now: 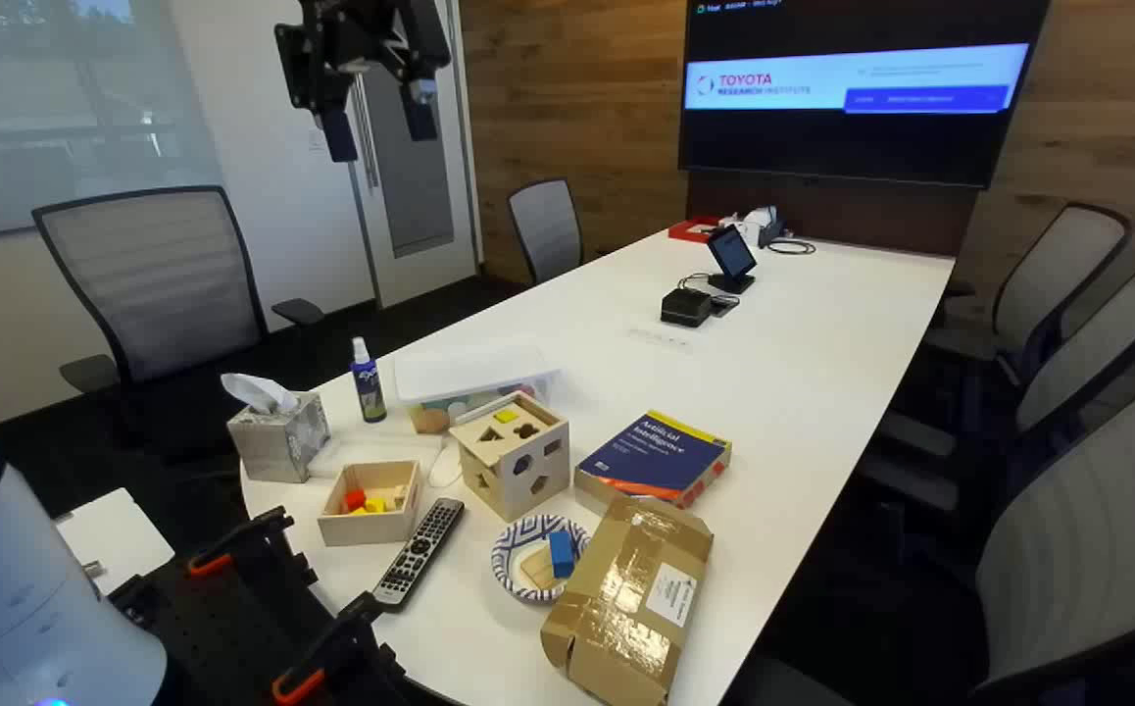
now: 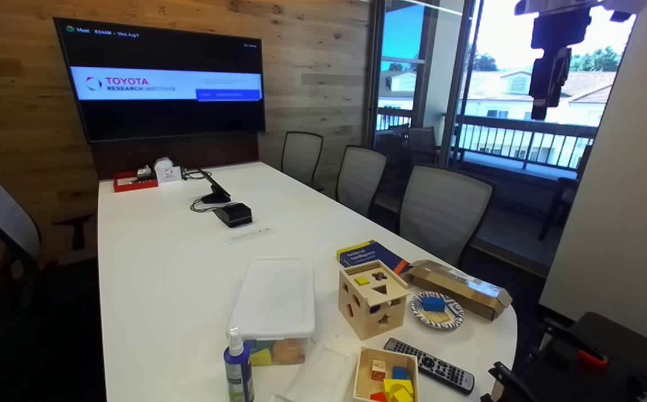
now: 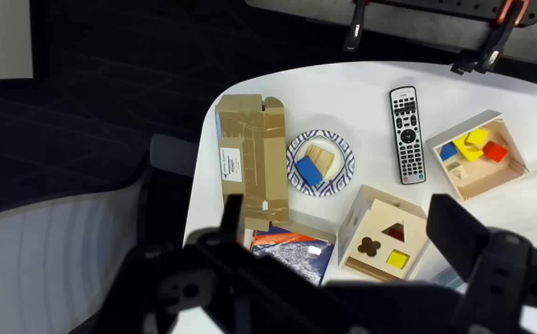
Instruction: Move the white object to the right
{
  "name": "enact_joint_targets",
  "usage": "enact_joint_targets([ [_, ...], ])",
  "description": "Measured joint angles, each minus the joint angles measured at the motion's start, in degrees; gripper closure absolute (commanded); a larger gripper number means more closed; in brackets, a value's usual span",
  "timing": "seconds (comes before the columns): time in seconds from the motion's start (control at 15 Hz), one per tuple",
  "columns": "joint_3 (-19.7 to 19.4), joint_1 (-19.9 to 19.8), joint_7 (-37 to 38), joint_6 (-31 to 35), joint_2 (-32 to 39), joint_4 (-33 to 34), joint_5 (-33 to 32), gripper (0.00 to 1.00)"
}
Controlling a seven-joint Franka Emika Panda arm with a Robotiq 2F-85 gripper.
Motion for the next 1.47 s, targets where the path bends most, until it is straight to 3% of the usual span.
enact_joint_targets([
  [0.27, 0.0, 0.07, 0.49, 0.18, 0.09, -0.03, 0.03, 0.0],
  [0.6, 1.4, 1.67, 12.54, 7.26, 4.68, -3.12, 9.34, 0.0],
  [1.0, 11.17, 5.08, 31.42, 26.67, 16.32, -9.86, 21.81, 0.0],
  [1.27, 18.71, 8.15, 45.57, 39.16, 25.35, -11.81, 24.25, 0.0],
  [1.47, 21.78, 10.37, 55.3, 48.02, 32.09, -12.96, 26.05, 0.0],
])
